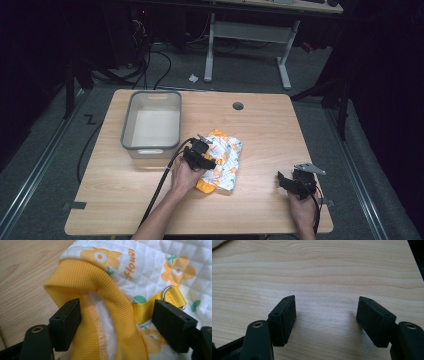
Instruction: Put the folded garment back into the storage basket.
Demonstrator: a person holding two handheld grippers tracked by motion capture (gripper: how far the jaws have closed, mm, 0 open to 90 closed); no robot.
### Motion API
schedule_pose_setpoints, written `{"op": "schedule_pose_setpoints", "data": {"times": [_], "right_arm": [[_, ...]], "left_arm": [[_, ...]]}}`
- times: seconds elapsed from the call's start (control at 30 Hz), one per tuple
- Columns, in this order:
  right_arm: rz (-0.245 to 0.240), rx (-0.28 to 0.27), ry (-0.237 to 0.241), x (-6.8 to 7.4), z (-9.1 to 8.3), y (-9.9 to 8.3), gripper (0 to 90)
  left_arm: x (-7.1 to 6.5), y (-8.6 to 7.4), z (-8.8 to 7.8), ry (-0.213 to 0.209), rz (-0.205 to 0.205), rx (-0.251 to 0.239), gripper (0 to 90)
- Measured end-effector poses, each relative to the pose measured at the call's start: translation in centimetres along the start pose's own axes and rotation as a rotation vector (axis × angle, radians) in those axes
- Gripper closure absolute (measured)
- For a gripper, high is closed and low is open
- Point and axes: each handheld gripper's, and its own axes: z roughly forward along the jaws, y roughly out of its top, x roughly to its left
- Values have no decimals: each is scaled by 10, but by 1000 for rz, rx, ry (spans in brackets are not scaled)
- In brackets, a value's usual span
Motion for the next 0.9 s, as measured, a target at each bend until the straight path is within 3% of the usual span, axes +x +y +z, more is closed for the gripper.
{"op": "schedule_pose_setpoints", "data": {"times": [0.27, 0.57, 0.9], "right_arm": [[0, 0, 0, 0, 0, 0, 322], [-3, -1, 2, -1, 0, 0, 321], [-4, 0, 3, -1, 0, 0, 318]], "left_arm": [[-4, 0, -3, -3, 22, -5, 427], [-6, -1, -3, -11, 47, -29, 661], [-4, -1, -4, -43, 34, -39, 754]]}}
